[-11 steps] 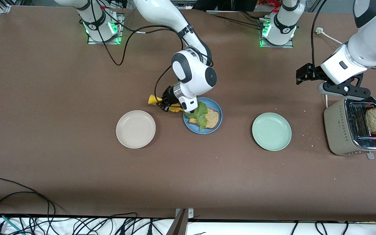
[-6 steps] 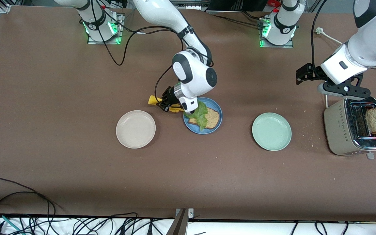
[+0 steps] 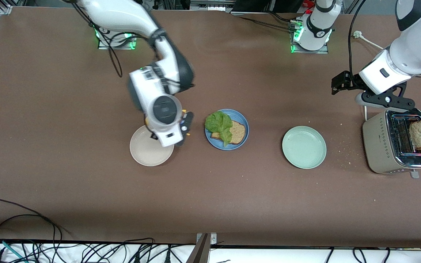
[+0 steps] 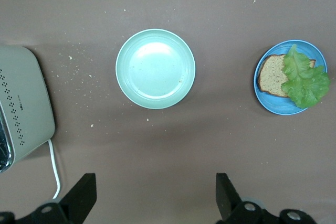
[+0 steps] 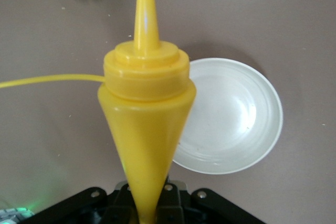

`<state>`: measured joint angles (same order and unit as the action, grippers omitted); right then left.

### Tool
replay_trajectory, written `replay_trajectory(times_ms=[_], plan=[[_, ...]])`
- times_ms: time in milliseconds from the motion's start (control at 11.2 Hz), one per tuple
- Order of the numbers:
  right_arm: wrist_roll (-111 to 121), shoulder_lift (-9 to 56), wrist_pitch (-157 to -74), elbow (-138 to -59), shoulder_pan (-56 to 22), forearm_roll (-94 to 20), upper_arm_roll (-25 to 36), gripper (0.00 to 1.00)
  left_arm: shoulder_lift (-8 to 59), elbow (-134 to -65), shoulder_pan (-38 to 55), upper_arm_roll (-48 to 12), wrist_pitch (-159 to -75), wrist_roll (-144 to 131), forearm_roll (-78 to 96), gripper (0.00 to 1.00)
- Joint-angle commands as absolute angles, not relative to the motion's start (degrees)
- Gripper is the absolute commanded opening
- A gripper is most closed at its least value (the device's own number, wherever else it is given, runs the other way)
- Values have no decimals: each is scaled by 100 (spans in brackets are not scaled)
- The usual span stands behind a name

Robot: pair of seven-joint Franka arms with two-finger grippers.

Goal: Make sandwich in blue plate with both arms
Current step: 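Carry the yellow bottle back beside the beige plate with the right gripper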

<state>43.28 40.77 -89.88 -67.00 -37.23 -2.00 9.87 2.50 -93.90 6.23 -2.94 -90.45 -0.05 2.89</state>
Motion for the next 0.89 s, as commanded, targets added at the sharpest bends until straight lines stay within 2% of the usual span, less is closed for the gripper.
replay_trajectory(times_ms=[0, 179, 268, 447, 804], plan=[[5760, 3753, -9053, -7005, -1949, -990, -128, 0, 220, -9352, 642, -281, -8974, -70, 264, 100], [6771, 3832, -9070, -7005, -936, -1343, -710, 0, 220, -9352, 642, -281, -8974, -70, 264, 100], [7342, 3936, -9070, -7014, -540, -1780, -790, 0, 220, -9352, 642, -281, -8974, -70, 264, 100], [8913, 4296, -9062, -7014, 155, -2703, -782, 0, 220, -9352, 642, -281, -8982, -70, 264, 100], [11035, 4929, -9027, -6996, 930, -3627, -817, 0, 220, -9352, 642, -281, -8982, -70, 264, 100]])
